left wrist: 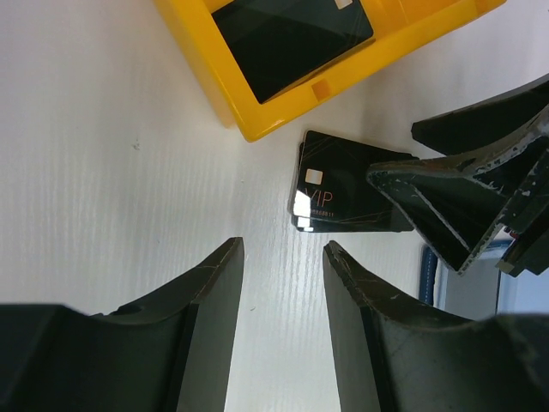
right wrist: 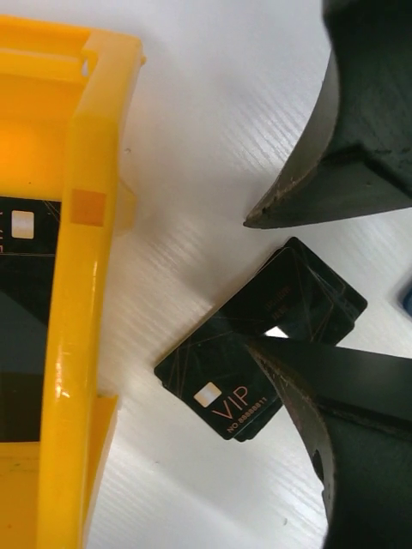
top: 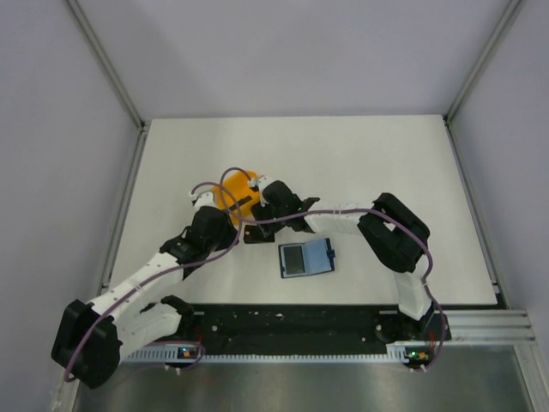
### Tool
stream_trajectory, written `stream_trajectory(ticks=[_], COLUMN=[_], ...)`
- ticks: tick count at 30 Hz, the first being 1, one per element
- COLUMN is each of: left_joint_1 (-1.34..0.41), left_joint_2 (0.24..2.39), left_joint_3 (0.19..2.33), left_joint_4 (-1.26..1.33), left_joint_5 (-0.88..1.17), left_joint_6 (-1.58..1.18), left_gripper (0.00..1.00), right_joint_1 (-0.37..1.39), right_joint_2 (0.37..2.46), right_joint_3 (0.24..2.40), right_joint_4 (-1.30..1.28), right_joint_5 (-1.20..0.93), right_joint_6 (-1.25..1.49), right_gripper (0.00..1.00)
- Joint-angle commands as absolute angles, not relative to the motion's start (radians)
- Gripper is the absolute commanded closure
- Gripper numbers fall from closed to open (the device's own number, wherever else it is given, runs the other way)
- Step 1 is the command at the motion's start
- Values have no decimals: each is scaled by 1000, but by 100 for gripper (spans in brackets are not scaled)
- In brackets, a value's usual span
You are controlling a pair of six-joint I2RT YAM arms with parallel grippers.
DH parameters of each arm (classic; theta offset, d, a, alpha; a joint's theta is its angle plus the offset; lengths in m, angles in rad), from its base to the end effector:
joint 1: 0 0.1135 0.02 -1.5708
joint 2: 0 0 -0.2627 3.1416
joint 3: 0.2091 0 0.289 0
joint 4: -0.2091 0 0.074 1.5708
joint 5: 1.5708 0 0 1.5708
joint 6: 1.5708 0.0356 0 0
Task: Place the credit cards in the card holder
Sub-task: Move the credit card to the center of the board.
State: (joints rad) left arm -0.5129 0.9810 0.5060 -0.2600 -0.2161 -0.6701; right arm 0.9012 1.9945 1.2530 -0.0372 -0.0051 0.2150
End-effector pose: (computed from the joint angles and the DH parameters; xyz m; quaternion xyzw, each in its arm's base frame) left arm 0.2071 -0.1079 0.1829 -0.1150 0.9024 -0.1432 0.3899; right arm 0.2823 0.3569 0.1293 -0.3113 0.8685 0.2063 0.3260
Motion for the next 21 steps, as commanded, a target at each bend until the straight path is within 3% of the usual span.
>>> stream_trajectory(ticks=[1, 21], left_joint_1=[-508, -499], left_joint_2=[989, 994], left_joint_3=[497, 485], left_joint_4=[-209, -199], left_joint_5=[-207, -207], left_joint_6=[-650, -646], left_gripper=[51, 51], right_joint_1=[917, 910], right_joint_2=[2062, 2056], right_joint_3=[1279, 1240], right_joint_4=[-132, -164], right_joint_5=[20, 100], right_joint_6=[225, 288], right_gripper=[50, 82])
